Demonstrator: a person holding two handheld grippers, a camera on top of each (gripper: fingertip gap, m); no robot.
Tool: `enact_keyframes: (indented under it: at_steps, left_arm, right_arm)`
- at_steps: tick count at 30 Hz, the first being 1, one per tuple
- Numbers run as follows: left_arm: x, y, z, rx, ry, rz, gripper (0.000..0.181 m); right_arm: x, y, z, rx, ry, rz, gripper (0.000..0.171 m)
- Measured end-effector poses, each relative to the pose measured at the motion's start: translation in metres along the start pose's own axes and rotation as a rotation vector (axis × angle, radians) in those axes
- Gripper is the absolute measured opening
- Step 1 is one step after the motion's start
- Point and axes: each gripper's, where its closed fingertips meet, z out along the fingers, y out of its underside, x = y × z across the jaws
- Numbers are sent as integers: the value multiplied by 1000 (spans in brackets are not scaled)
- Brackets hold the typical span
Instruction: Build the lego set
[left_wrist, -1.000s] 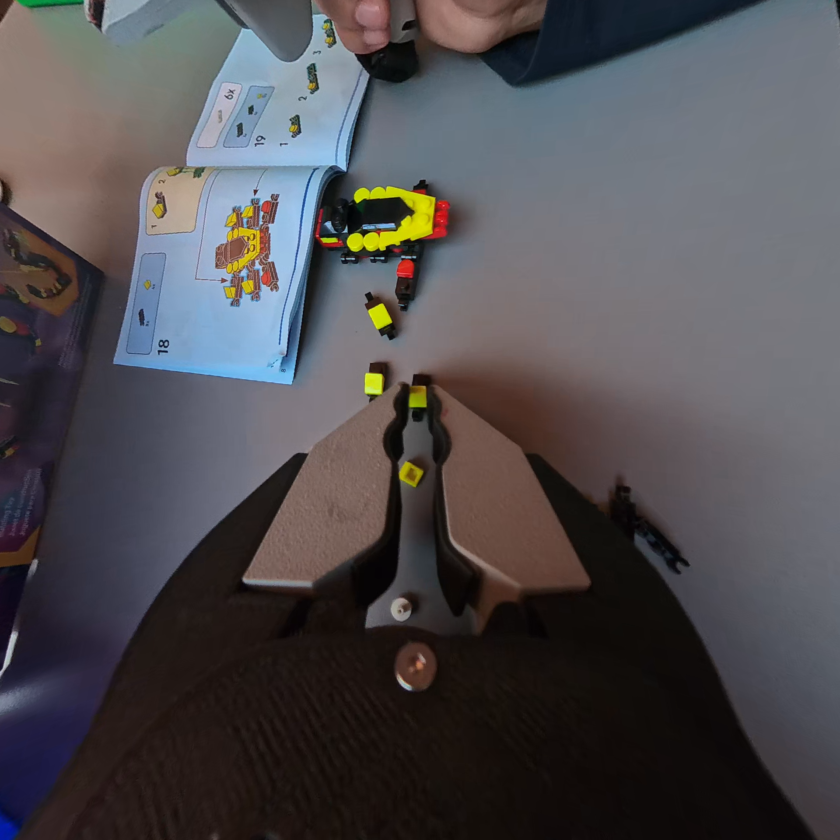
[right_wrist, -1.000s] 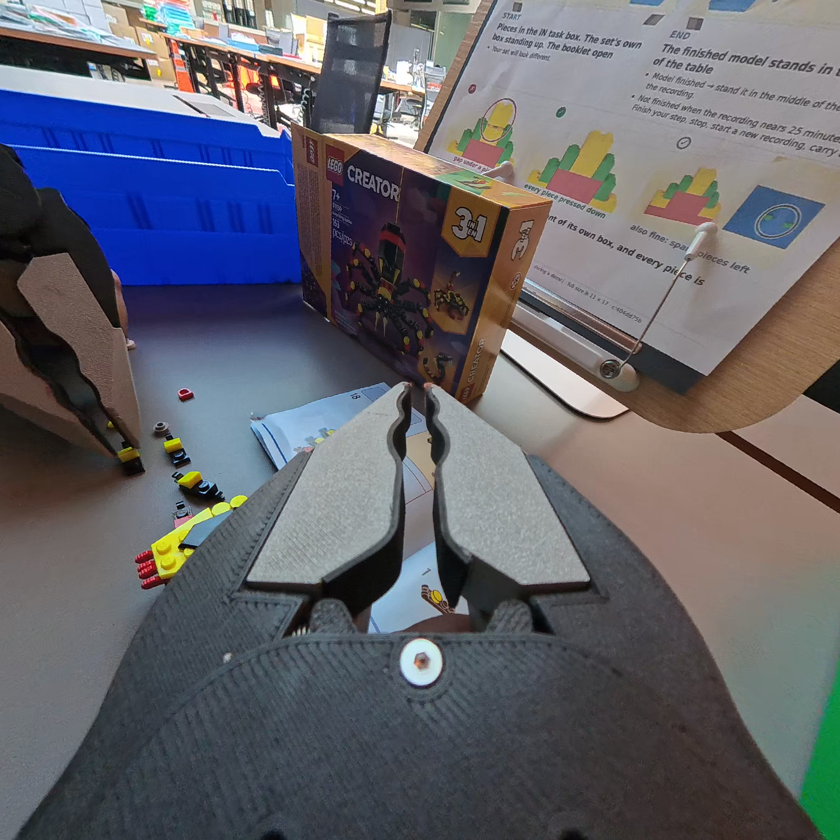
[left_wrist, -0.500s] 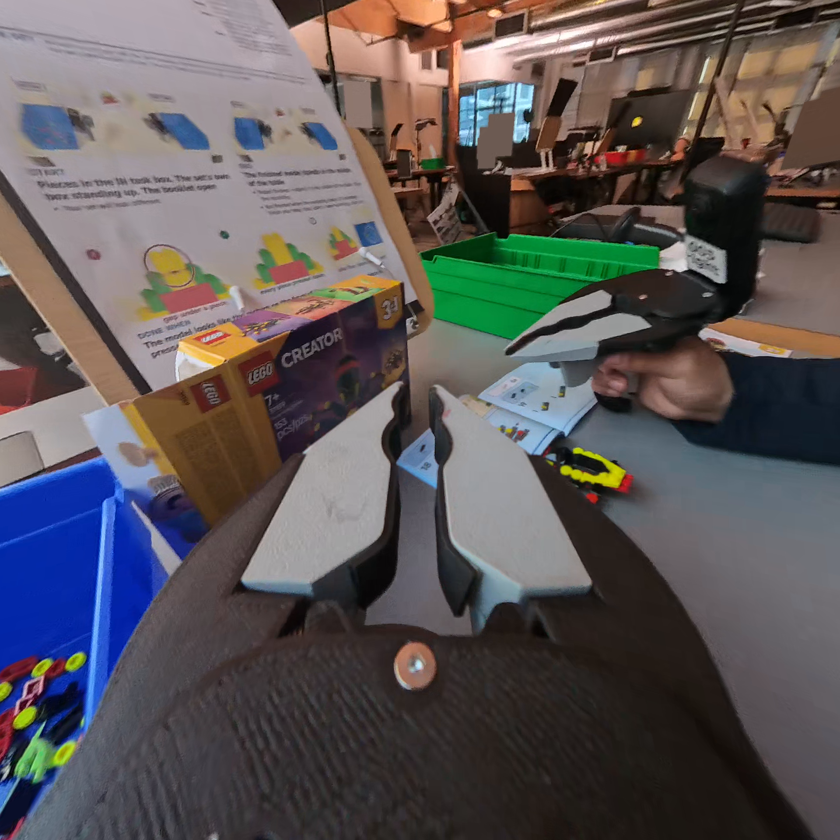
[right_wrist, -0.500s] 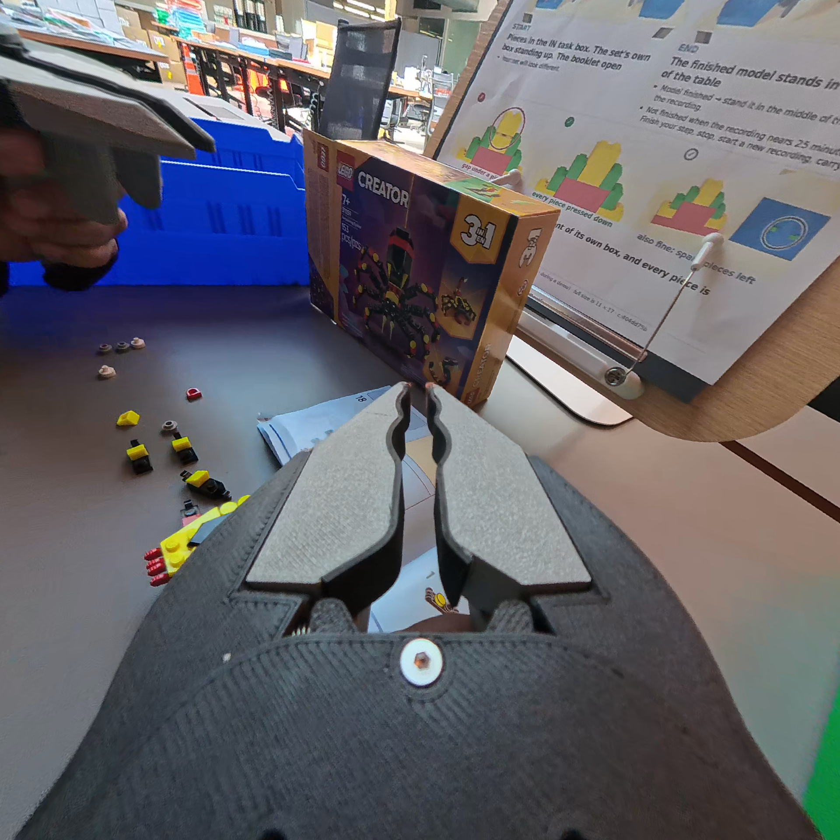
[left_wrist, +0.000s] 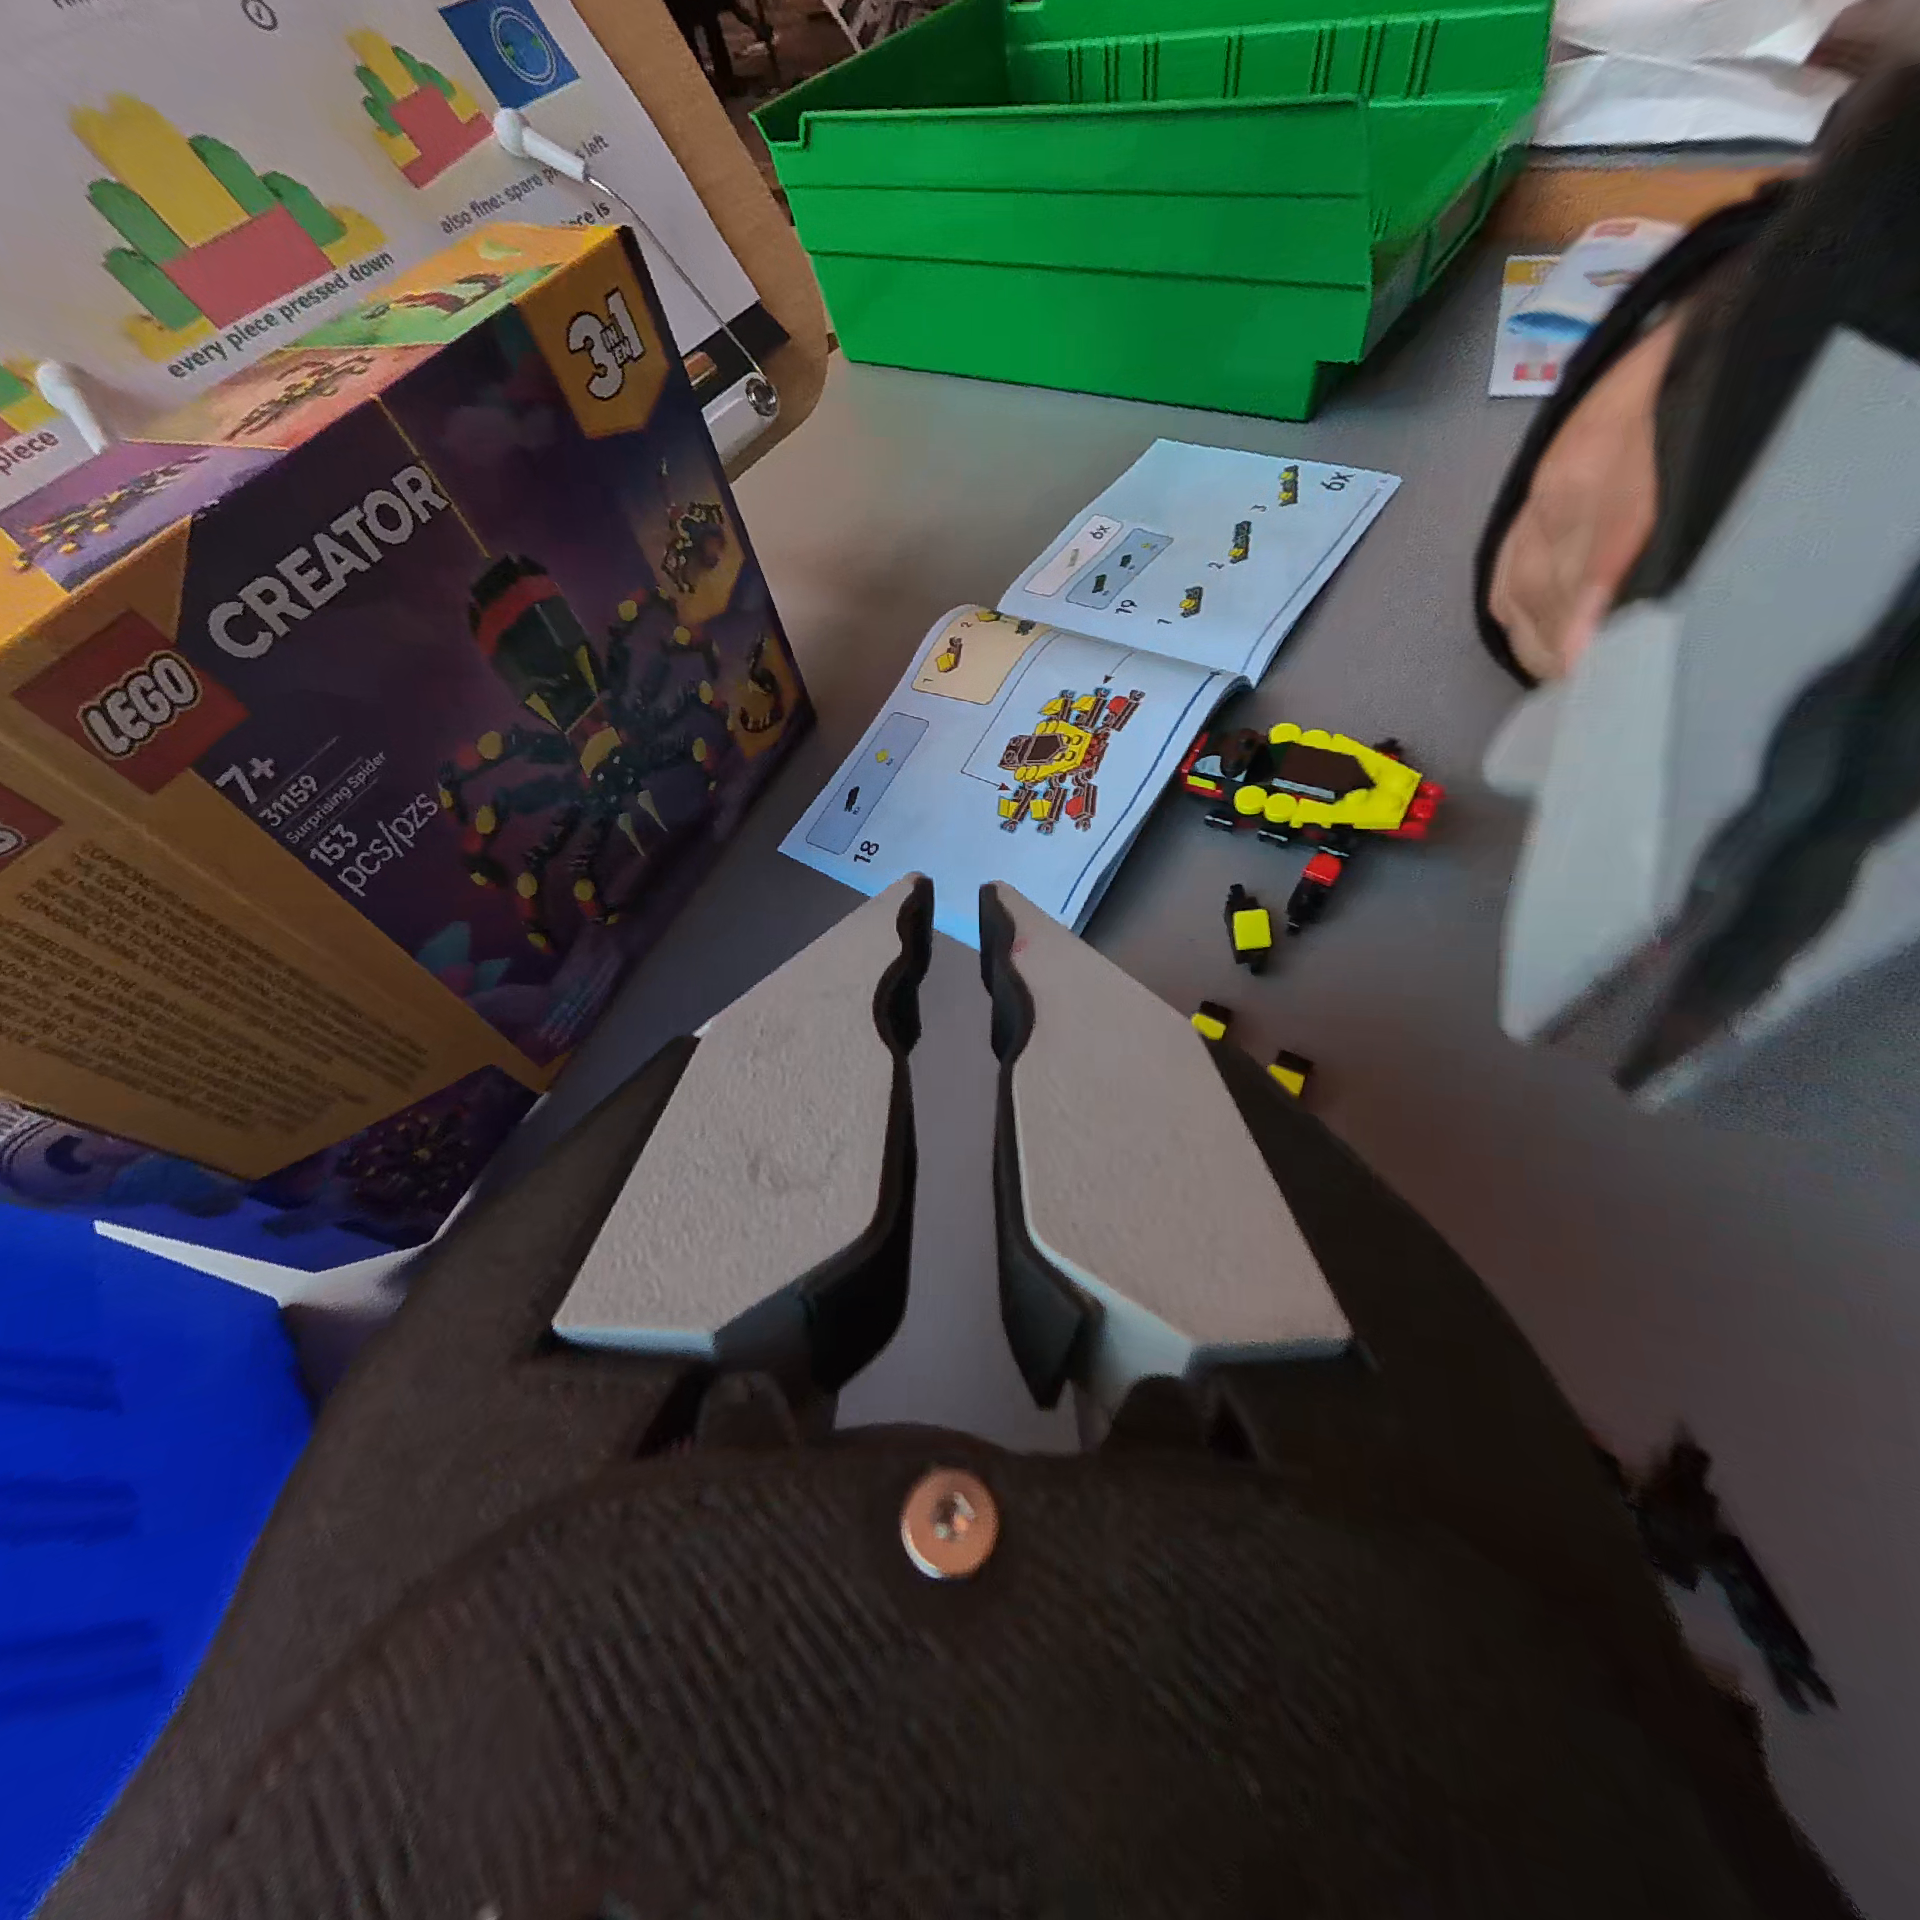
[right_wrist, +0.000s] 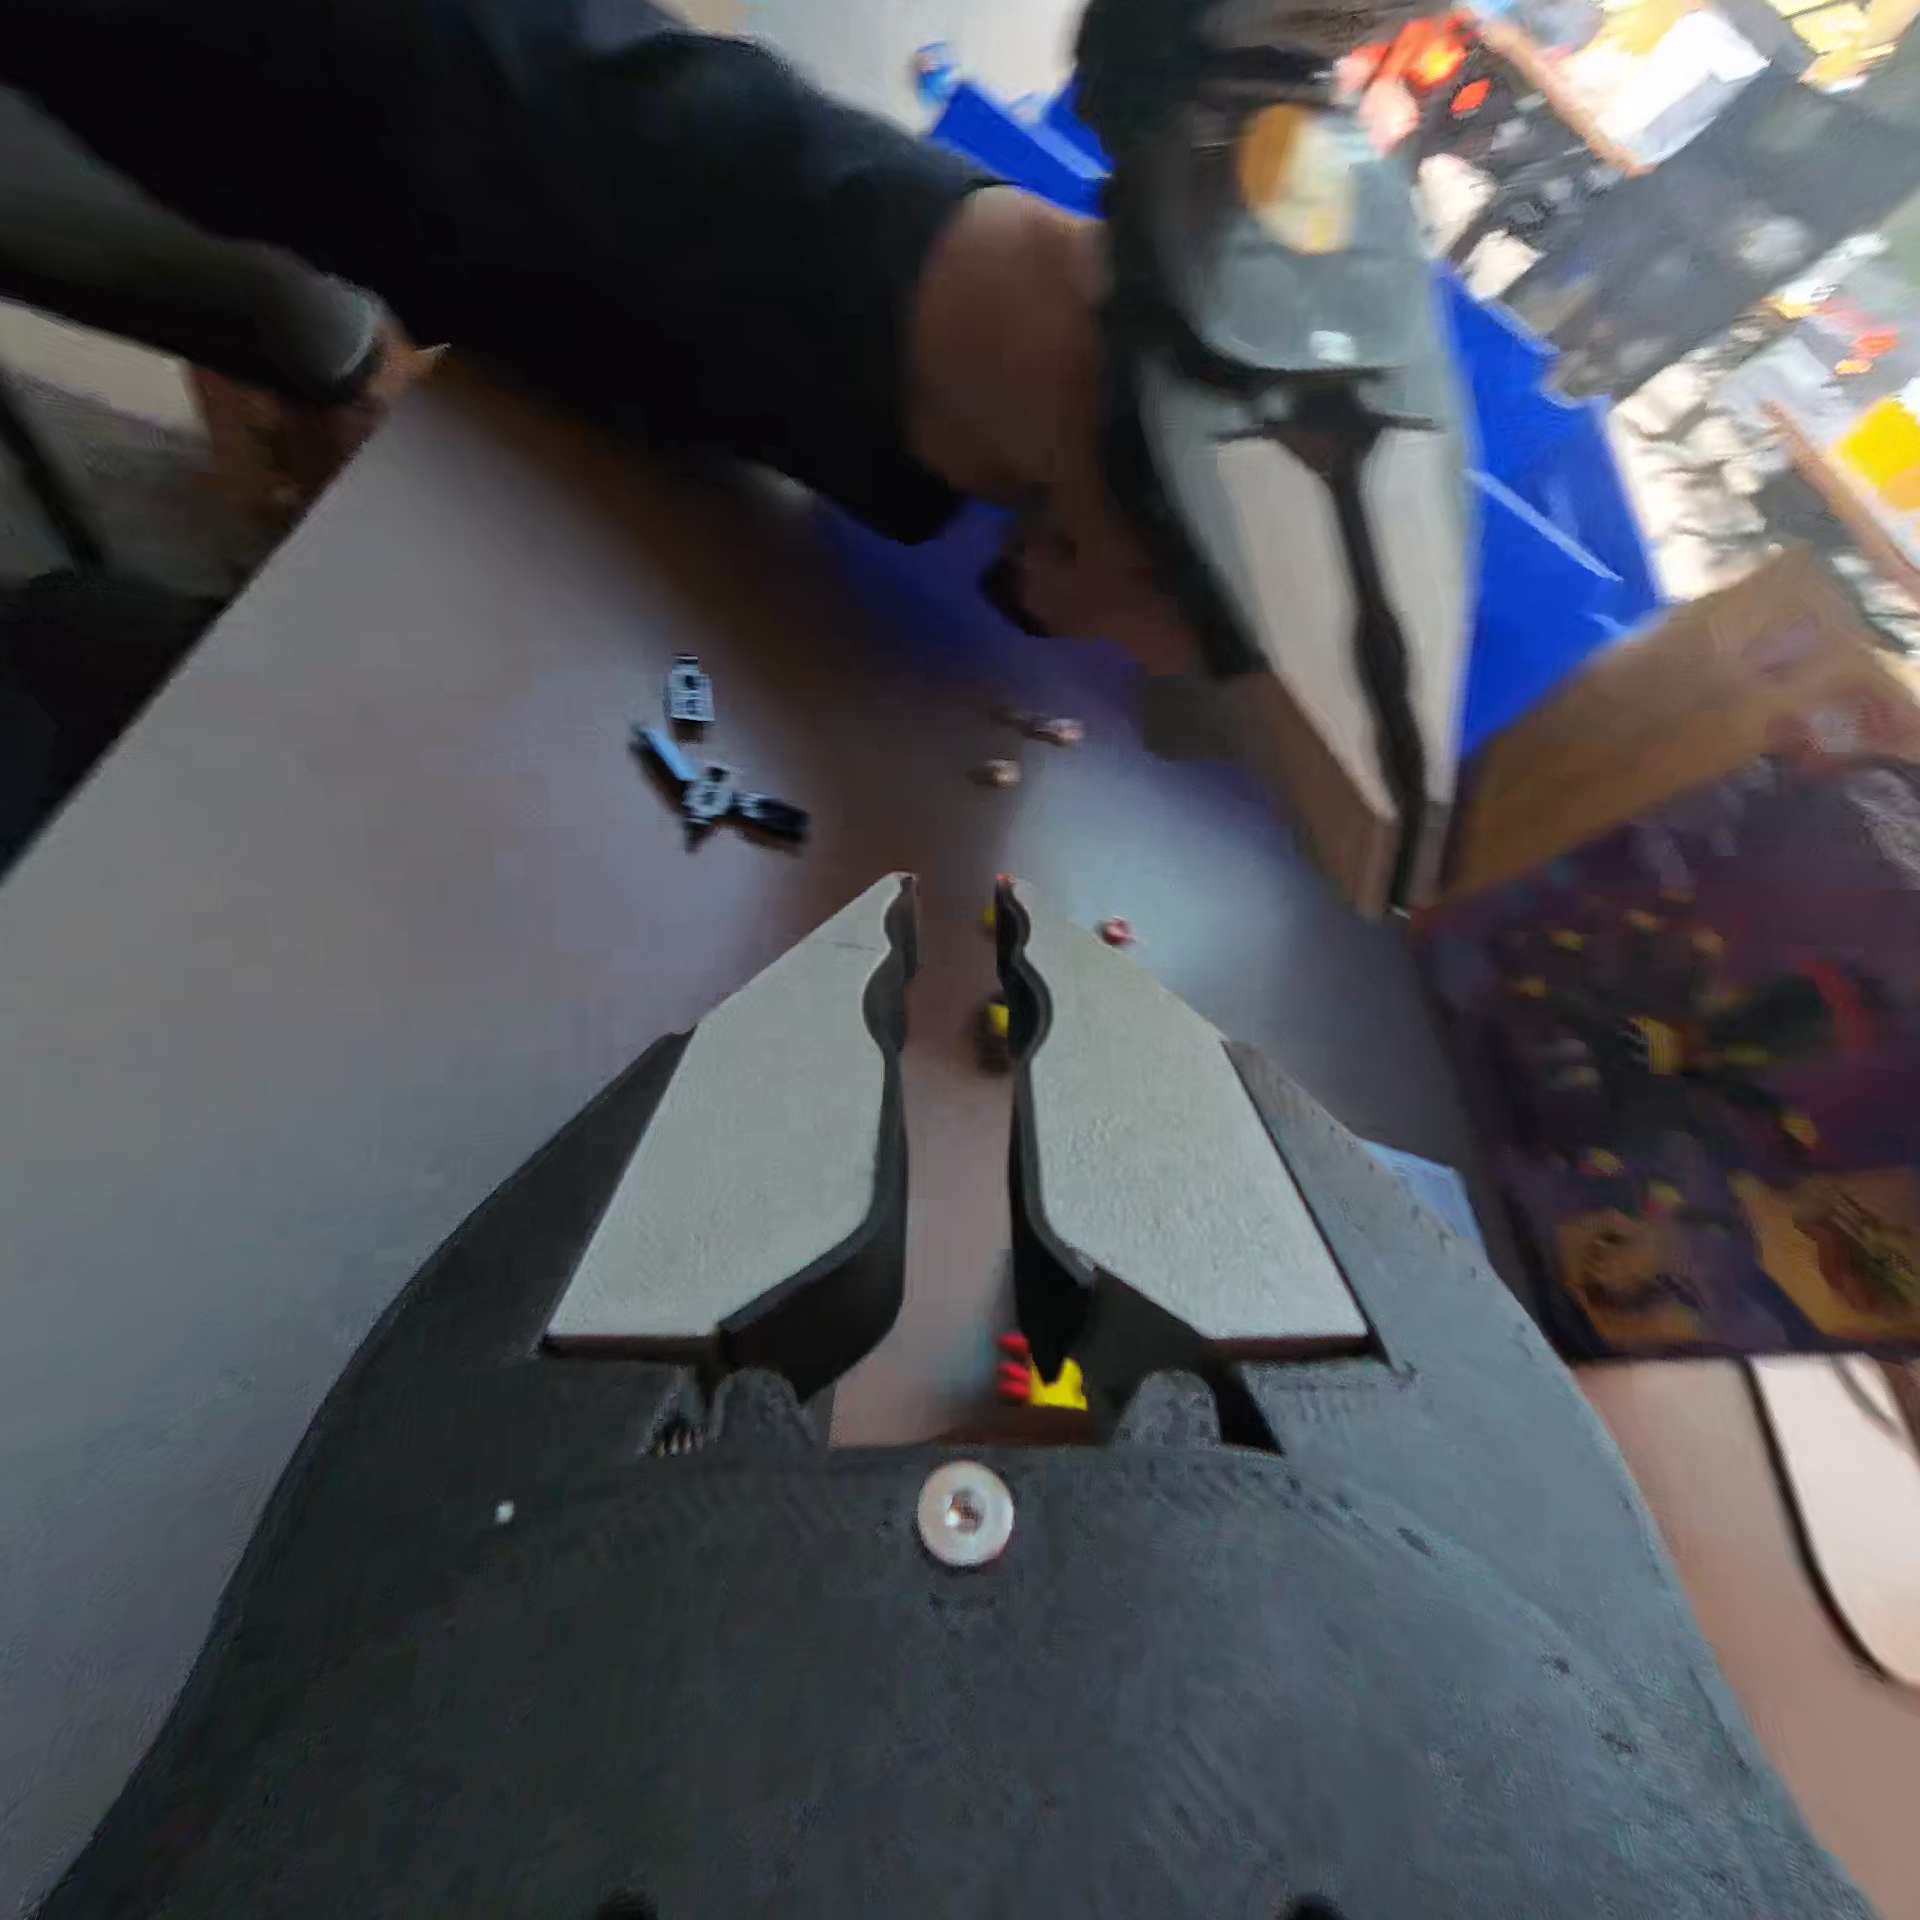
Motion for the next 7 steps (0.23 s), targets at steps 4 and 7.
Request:
enact_keyframes:
  at_steps: [4,7]
  left_arm:
    - [0,-2,1,14,0,-18,6]
    - [1,-4,-1,19,-13,2,6]
  right_arm:
    - [-52,-6,30,-109,-142,-134,19]
    - [-68,-5,48,-163,-183,-104,19]
